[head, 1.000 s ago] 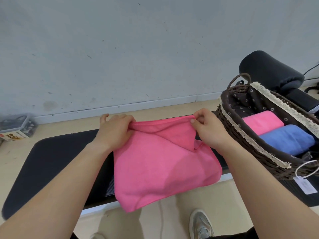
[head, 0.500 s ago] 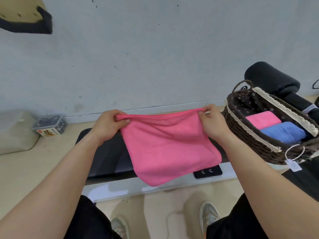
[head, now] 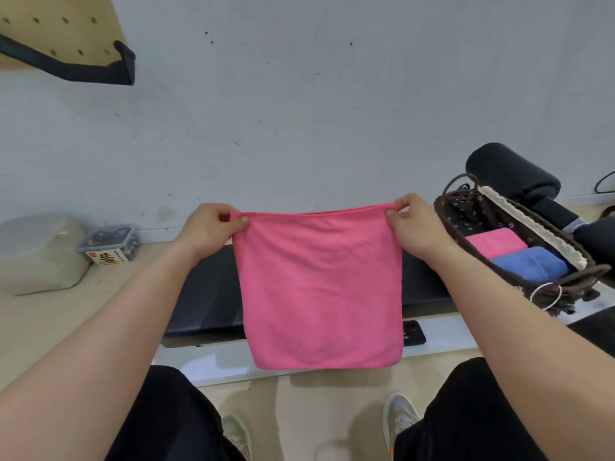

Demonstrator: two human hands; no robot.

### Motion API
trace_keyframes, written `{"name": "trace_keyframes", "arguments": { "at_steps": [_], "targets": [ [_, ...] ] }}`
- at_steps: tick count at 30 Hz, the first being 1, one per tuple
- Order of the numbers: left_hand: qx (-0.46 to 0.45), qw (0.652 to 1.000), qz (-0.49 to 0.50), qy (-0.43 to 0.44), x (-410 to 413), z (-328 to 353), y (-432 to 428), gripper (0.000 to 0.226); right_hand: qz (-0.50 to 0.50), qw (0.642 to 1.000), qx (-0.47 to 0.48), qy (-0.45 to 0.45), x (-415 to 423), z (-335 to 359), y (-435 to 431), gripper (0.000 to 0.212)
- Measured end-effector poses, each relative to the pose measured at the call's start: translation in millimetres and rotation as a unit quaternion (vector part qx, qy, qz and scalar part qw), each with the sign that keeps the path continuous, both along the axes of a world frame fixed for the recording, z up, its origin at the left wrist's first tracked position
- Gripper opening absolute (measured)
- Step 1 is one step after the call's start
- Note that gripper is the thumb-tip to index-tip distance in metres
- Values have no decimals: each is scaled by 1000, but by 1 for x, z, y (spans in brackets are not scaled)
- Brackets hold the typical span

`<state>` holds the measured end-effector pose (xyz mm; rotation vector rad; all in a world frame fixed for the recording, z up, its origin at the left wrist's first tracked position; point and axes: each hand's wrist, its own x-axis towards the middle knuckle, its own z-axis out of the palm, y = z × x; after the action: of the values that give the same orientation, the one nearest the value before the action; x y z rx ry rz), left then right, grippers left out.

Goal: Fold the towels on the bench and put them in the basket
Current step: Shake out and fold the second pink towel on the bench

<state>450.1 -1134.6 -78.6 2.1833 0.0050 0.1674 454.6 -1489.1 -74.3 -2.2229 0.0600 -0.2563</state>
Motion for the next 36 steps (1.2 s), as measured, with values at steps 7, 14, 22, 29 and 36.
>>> {"name": "trace_keyframes", "arguments": {
  "at_steps": [7,14,22,29,36],
  "targets": [
    [-35,995,78,46,61,-47,-11,6,-37,999,2,40,57,-44,14,5],
    [-35,995,93,20,120,-67,-5,10,-38,991,114,67,116,-54,24,10],
    [-40,996,84,-16,99,-78,6,9,30,981,177,68,97,-68,26,13],
    [-26,999,21,10,27,-84,12,18,75,995,23,58,41,-80,4,6],
    [64,996,-42,42,-17,-98,18,25,129,982,-115,72,-1,-91,-24,18]
  ]
}}
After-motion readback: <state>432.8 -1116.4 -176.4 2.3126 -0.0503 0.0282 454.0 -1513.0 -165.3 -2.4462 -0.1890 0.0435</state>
